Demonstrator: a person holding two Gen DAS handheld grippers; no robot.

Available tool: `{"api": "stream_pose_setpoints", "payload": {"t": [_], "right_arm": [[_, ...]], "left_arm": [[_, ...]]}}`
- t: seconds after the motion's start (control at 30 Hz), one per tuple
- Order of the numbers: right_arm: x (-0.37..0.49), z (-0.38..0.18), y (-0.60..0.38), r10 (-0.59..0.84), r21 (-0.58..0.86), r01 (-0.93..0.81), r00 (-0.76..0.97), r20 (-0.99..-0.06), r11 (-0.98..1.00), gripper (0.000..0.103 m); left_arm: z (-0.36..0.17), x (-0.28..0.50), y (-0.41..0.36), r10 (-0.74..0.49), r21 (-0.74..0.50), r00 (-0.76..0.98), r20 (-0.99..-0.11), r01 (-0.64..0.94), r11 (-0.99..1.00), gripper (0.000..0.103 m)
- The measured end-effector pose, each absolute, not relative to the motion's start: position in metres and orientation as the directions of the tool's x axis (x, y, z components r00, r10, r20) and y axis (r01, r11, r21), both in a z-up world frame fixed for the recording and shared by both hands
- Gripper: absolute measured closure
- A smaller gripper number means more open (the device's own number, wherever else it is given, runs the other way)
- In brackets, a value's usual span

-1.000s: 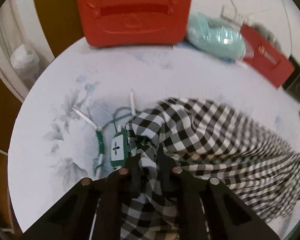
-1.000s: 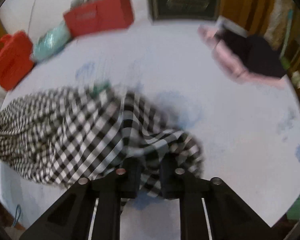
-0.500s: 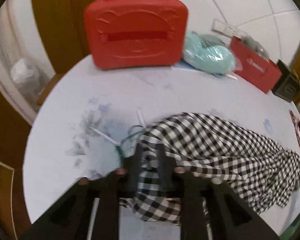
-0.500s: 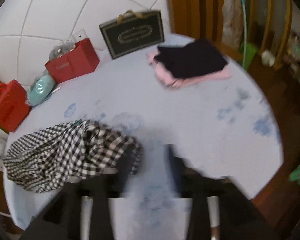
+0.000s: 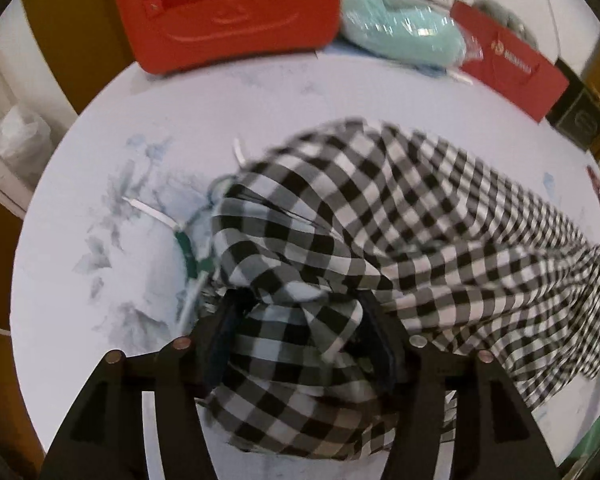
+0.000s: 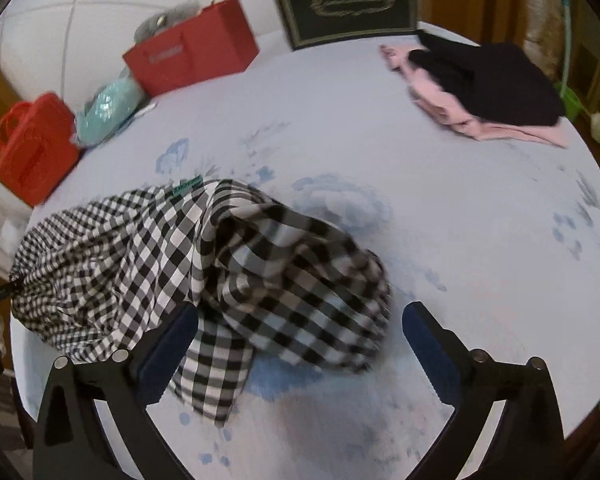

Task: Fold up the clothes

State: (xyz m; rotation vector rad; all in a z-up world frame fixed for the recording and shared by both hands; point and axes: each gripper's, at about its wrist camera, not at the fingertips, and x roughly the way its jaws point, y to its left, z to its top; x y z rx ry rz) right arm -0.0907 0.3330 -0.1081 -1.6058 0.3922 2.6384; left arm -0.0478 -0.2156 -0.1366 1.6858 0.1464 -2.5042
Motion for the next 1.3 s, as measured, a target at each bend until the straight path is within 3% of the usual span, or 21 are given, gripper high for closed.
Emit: {"api": "stream_pose_setpoints", "payload": {"t": [0.1,0.17,0.23,0.43,0.57,0.67,0.7,0.73,0.8,0.83,0.87,0.97,1.2,1.3], "right_arm": [[-0.104,-0.121,0.327,-0.103,0.184,-0.141,-0.450,-0.887,-0.973,0.006],[-0.110,-0.131,0.325,-0.095,0.179,-0.161,-0.429,-0.898,-0.970,0.043],[-0.114,-0.142,0.326,-0.106,0.198,-0.190,-0.407,-0.907,-0.962,0.053],[-0.113,-0.152,0.326,-0.117,0.230,-0.221,-0.429,-0.895,-0.948,0.051],[-0.111,-0.152,0.318,-0.108,0.214,-0.198,-0.440,-0.891,-0.957,0.034],[-0.117,-0.156,0.299,-0.064,0.124,-0.120,-0.413,-0.908,-0.985,0.020],[-0.119,-0.157,0.292,-0.032,0.081,-0.107,-0.401,-0.915,-0.991,0.020],[-0.118,-0.155,0.291,-0.011,0.062,-0.115,-0.401,-0.916,-0.991,0.026],[-0.116,-0.148,0.292,0.025,0.035,-0.140,-0.404,-0.914,-0.989,0.075],[-0.115,-0.145,0.292,0.042,0.022,-0.153,-0.406,-0.913,-0.988,0.091],[-0.111,-0.137,0.295,0.041,0.035,-0.169,-0.429,-0.902,-0.985,0.092],[-0.096,-0.104,0.304,0.046,0.073,-0.205,-0.522,-0.852,-0.976,0.093],[-0.026,0.034,0.308,0.126,0.055,-0.204,-0.771,-0.624,-0.977,0.094],[0.000,0.037,0.318,0.098,0.082,-0.207,-0.730,-0.677,-0.975,0.094]], "left_arm": [[-0.155,-0.051,-0.205,-0.062,0.015,-0.333,-0.941,0.144,-0.989,0.039],[-0.166,-0.051,-0.199,-0.083,0.037,-0.319,-0.944,0.149,-0.988,0.038],[-0.167,-0.050,-0.194,-0.111,0.056,-0.344,-0.932,0.165,-0.985,0.038],[-0.168,-0.045,-0.196,-0.103,0.037,-0.375,-0.921,0.177,-0.983,0.038],[-0.169,-0.040,-0.194,-0.123,0.043,-0.408,-0.905,0.199,-0.979,0.036],[-0.168,-0.038,-0.194,-0.128,0.045,-0.414,-0.901,0.204,-0.978,0.038],[-0.168,-0.038,-0.195,-0.128,0.046,-0.413,-0.902,0.204,-0.978,0.040],[-0.166,-0.037,-0.195,-0.128,0.046,-0.410,-0.903,0.204,-0.978,0.046],[-0.162,-0.036,-0.197,-0.122,0.038,-0.401,-0.908,0.211,-0.977,0.059],[-0.157,-0.035,-0.200,-0.112,0.024,-0.405,-0.907,0.216,-0.976,0.068],[-0.152,-0.033,-0.203,-0.102,0.010,-0.410,-0.906,0.220,-0.975,0.078],[-0.130,-0.025,-0.213,-0.059,-0.049,-0.443,-0.894,0.229,-0.972,0.087],[-0.062,0.004,-0.220,0.023,-0.133,-0.546,-0.838,0.164,-0.977,0.088],[-0.055,0.002,-0.218,0.064,-0.155,-0.539,-0.840,0.126,-0.980,0.087]]}}
